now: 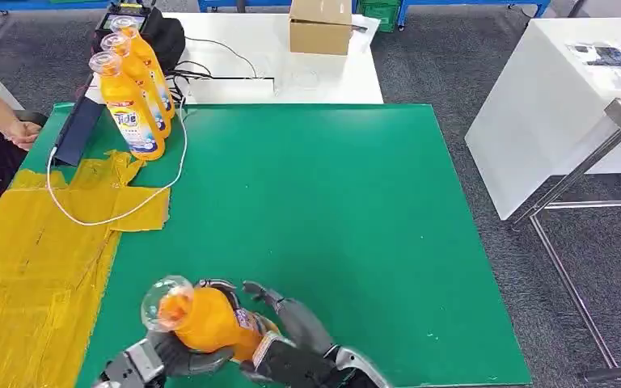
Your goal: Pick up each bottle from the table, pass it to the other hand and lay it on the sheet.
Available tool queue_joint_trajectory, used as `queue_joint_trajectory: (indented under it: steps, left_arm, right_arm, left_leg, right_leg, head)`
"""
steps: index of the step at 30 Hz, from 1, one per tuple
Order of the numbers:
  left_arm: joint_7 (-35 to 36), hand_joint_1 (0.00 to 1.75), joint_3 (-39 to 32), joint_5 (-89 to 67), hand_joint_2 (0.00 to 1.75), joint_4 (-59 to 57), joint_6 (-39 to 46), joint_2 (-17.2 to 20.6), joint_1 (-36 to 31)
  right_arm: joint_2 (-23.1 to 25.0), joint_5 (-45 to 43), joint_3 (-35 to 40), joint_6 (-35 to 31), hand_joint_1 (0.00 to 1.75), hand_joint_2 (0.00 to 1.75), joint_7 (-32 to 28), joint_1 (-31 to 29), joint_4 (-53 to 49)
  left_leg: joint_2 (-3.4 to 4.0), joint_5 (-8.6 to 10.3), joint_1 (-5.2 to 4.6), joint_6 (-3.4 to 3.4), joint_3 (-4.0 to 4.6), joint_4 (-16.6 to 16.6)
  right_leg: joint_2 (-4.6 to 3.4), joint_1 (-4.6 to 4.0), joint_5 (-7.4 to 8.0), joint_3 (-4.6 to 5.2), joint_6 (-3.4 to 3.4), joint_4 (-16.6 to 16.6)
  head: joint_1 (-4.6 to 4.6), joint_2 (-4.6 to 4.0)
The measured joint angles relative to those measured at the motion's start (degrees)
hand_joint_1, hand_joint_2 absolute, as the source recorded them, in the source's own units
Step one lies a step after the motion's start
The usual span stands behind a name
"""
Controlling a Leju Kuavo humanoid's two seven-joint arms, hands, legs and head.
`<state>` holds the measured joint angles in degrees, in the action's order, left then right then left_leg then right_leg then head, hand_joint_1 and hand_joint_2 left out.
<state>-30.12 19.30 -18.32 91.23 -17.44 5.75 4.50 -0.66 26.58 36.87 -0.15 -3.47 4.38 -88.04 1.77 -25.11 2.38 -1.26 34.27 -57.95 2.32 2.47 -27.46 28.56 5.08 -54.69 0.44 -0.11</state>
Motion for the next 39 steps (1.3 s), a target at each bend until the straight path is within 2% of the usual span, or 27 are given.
queue_joint_trajectory:
  steps: [4, 7, 9, 11, 18, 24, 39]
  left_arm:
    - [0.0, 1.75, -0.1, -4.2, 1.75, 0.1, 3.0, 1.4, 0.6]
    - [2.3, 1.75, -1.0, -21.7, 1.75, 0.1, 16.3, 2.7, -0.4]
    - [7.5, 1.75, -2.1, -39.6, 1.75, -0.3, 27.6, 3.8, -2.5]
    - [10.5, 1.75, -4.1, -52.0, 1.75, -0.6, 32.7, 5.1, -5.9]
    - [17.7, 1.75, -11.3, -65.6, 1.75, -3.9, 36.4, 8.1, -12.8]
    - [26.2, 1.75, -11.6, -71.1, 1.75, -11.2, 38.9, 11.9, -15.3]
    - [28.7, 1.75, -9.1, -71.2, 1.75, -16.3, 37.8, 14.7, -17.0]
  right_arm:
    - [0.0, 0.5, -1.9, -0.1, 0.00, 1.75, 0.4, -0.1, -2.1]
    - [-0.2, 1.0, -3.1, -0.7, 0.00, 1.75, 0.3, 0.7, -4.0]
    - [-0.6, 2.1, -4.2, -1.2, 0.00, 1.75, -0.3, 1.1, -5.6]
    - [-1.2, 4.3, -5.1, -0.8, 0.00, 1.75, -0.4, 1.0, -8.1]
    - [-2.7, 5.5, -6.1, 0.8, 0.00, 1.75, -0.2, 1.1, -13.8]
    - [-3.9, 5.1, -5.8, 0.7, 0.00, 1.75, -0.2, 1.2, -15.5]
    - [-4.7, 4.9, -5.4, 0.6, 0.00, 1.75, -0.3, 1.1, -16.1]
  left_leg:
    - [-0.02, 0.01, 0.01, -0.01, -0.02, 0.0]
    - [-0.01, 0.01, 0.00, -0.01, -0.02, 0.0]
    - [-0.02, 0.03, 0.01, -0.02, -0.02, 0.0]
    - [-0.03, 0.12, 0.01, -0.08, 0.02, 0.0]
    - [-0.01, 0.13, 0.00, -0.07, -0.03, 0.0]
    - [0.02, 0.13, 0.01, -0.07, 0.00, 0.0]
    - [0.01, 0.13, 0.01, -0.07, 0.03, 0.0]
  right_leg:
    - [0.01, 0.00, 0.00, 0.02, 0.00, 0.0]
    - [0.01, 0.00, 0.00, 0.05, 0.00, 0.0]
    - [0.01, 0.00, 0.00, 0.07, 0.00, 0.0]
    - [0.01, 0.00, 0.02, 0.07, 0.00, -0.1]
    - [-0.01, 0.00, 0.02, 0.03, 0.01, -0.1]
    - [-0.02, 0.00, 0.02, 0.13, 0.00, -0.1]
    - [-0.01, 0.00, 0.01, 0.15, 0.00, -0.1]
  head:
    - [-0.02, 0.00]
    - [-0.02, 0.00]
    - [0.00, 0.00]
    - [-0.02, 0.00]
    - [-0.02, 0.00]
    - [-0.02, 0.00]
    - [-0.02, 0.00]
